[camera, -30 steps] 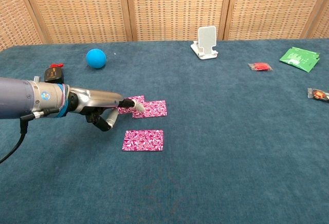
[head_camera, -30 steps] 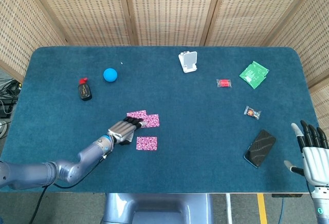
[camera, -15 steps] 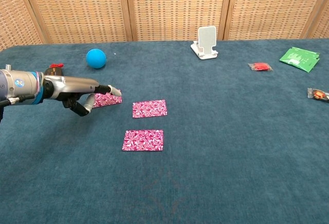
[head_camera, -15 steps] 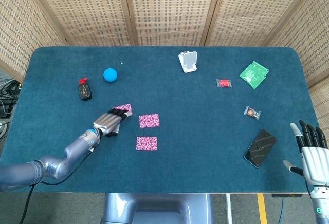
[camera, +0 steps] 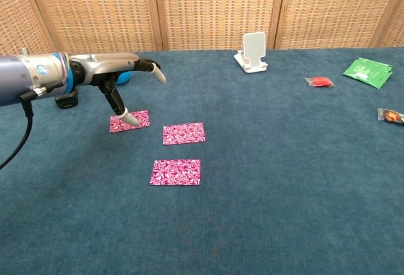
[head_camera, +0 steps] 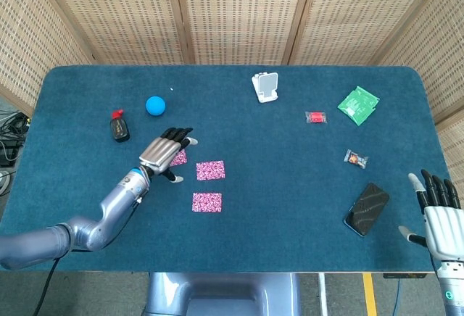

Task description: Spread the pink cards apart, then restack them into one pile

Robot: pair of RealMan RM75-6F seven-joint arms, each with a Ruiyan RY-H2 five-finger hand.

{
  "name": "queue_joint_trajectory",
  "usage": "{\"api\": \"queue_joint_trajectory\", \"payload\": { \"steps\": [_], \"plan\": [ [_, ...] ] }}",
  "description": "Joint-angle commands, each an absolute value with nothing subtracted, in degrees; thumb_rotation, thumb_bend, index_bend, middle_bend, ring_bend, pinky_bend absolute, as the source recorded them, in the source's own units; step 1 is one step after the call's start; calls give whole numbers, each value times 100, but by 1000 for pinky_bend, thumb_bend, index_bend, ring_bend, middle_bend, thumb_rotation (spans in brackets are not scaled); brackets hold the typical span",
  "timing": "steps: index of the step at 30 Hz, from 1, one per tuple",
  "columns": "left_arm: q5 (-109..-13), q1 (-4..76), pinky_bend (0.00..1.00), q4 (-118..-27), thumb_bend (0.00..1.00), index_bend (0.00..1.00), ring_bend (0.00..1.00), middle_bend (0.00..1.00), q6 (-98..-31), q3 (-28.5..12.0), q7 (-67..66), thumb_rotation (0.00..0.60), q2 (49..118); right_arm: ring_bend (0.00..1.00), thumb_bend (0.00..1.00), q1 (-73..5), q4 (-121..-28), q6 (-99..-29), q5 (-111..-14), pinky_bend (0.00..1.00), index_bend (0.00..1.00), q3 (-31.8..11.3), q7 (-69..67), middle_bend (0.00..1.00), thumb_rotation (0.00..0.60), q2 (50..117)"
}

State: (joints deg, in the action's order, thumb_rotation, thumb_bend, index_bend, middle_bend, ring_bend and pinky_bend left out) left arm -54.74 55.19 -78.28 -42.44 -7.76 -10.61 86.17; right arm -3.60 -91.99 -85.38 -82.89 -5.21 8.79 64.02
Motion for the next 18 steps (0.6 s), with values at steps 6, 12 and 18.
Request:
{"api": "queue_joint_trajectory", "payload": {
  "steps": [6, 12, 18],
  "plan": [
    [-3108, 6339, 0, -7885, 87, 248, 0, 0, -4446, -917, -2765, 600, 9207, 0, 0, -341, -9148, -8503, -8191, 0, 0, -545, 708, 0, 600, 6356],
    [-2080, 6609, 0, -7725, 98, 303, 0, 0, -4655, -1000, -3200, 600, 9503, 0, 0, -343, -9147, -8498, -8193, 0, 0, -549, 647, 0, 600, 6336],
    [-1778, 6720, 0, -7549, 112, 321, 0, 0, -4750, -1022, -3405, 600, 9696, 0, 0, -367, -9110, -8439, -8162, 0, 0, -555, 600, 0, 600, 6338]
  ]
}}
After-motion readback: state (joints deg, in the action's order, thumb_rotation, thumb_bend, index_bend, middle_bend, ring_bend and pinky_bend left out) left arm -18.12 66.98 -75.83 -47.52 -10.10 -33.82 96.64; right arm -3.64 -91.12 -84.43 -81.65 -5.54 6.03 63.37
